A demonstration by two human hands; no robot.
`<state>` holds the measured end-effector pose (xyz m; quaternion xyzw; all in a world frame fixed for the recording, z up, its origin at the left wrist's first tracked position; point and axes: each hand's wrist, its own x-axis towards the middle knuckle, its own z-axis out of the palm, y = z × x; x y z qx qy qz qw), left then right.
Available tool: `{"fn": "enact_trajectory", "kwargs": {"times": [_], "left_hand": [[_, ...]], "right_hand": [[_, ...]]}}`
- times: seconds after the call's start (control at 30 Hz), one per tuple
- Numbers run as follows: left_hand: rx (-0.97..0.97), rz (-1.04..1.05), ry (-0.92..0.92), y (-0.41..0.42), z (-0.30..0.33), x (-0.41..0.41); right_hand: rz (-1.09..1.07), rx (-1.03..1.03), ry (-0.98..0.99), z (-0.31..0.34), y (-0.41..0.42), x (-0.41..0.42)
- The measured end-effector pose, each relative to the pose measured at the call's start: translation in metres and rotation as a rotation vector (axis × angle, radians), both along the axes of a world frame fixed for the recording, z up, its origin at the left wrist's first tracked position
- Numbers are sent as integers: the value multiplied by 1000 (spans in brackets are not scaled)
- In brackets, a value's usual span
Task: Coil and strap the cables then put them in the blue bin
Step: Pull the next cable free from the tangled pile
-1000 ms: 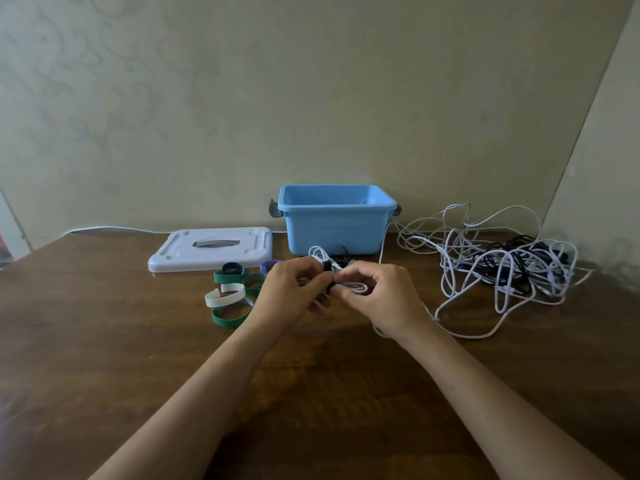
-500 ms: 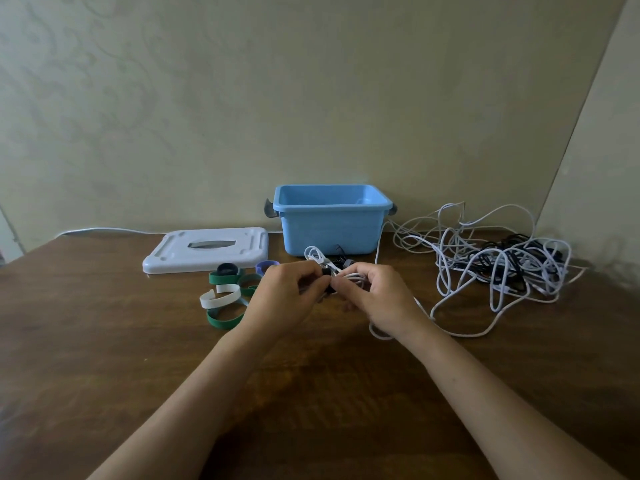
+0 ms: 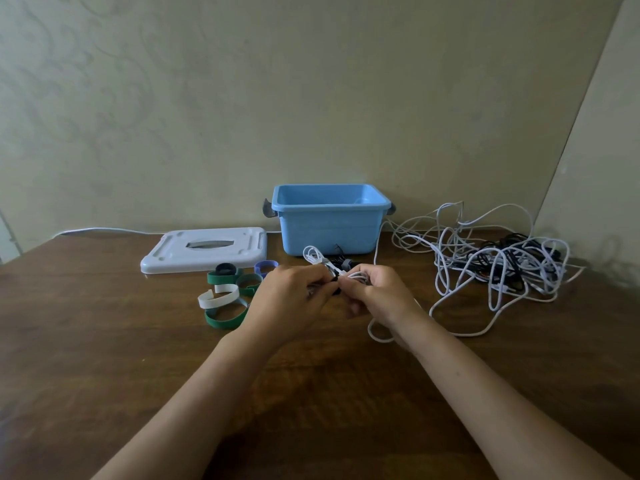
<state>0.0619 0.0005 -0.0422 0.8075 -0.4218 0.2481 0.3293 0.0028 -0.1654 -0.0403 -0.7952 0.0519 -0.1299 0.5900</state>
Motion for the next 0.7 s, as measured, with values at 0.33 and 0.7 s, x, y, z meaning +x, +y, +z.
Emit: {"fn": "enact_trajectory", "kwargs": {"times": [0.33, 0.7], "left_hand": [[128, -35, -125, 4, 1, -1], [175, -104, -114, -4, -3, 1]], "right_hand": [[12, 296, 153, 1, 7, 4], [25, 445, 196, 5, 10, 0]]}}
